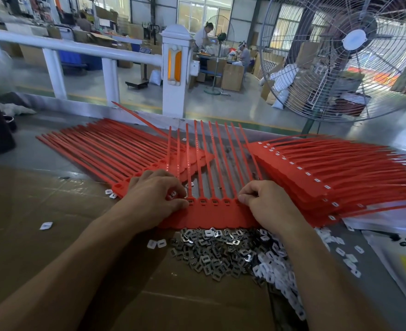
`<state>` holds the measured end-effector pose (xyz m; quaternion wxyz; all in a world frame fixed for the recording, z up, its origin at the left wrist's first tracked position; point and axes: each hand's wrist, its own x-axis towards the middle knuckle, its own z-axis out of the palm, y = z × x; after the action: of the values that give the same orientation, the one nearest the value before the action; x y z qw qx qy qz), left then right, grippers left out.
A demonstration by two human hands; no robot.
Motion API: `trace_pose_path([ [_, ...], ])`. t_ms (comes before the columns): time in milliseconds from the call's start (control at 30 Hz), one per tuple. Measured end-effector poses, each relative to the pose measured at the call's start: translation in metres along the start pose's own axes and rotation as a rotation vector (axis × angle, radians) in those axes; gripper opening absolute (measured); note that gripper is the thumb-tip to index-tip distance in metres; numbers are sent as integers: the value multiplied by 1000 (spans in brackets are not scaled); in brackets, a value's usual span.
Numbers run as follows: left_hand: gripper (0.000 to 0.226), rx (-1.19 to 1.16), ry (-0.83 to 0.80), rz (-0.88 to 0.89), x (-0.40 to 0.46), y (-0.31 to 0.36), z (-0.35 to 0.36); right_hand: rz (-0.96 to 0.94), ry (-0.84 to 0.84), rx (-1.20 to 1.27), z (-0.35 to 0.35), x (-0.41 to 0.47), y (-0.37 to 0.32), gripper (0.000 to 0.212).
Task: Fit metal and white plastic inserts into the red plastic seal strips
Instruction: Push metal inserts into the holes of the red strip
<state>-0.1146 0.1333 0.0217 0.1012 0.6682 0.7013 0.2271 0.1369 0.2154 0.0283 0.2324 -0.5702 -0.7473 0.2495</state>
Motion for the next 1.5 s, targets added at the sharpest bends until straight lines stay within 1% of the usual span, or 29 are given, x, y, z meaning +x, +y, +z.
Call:
trace_pose_path([
  [233, 26, 6, -3, 1, 1, -1, 1, 43, 59, 96, 2, 1, 1, 13],
  [367, 28, 7, 3, 8, 2, -1, 1, 70, 64, 107, 2, 4, 1, 11],
  [600, 25, 4, -2, 5, 1, -2, 2, 48, 56, 159, 2, 3, 7, 8],
  [767, 25, -2, 4, 7, 2, -2, 2, 20, 90, 136, 3, 2, 10, 11],
  [933, 26, -3, 6, 13, 2, -2, 1, -30, 82, 22, 1, -4, -1, 9],
  [1000, 26, -7, 2, 13, 3, -3, 1, -82, 19, 2, -7, -10, -7, 9],
  [1033, 27, -6, 1, 13, 3, -3, 1, -110, -55, 3, -12, -13, -10, 9],
  [1133, 27, -1, 3, 12, 3, -4, 2, -188, -353, -26, -22, -23, -20, 5],
  [1167, 26, 0, 3, 12, 2, -4, 2, -211, -415, -42, -22, -26, -23, 5],
  [1200, 26, 0, 3, 13, 2, -4, 2, -233, -447, -57, -21, -27, -26, 7],
  [1300, 26, 0, 3, 12, 2, -5, 2, -264, -471, -81, -14, -27, -31, 10],
  [1500, 28, 8, -3, 5, 3, -5, 3, -250, -482, -147, -7, -27, -31, 8],
])
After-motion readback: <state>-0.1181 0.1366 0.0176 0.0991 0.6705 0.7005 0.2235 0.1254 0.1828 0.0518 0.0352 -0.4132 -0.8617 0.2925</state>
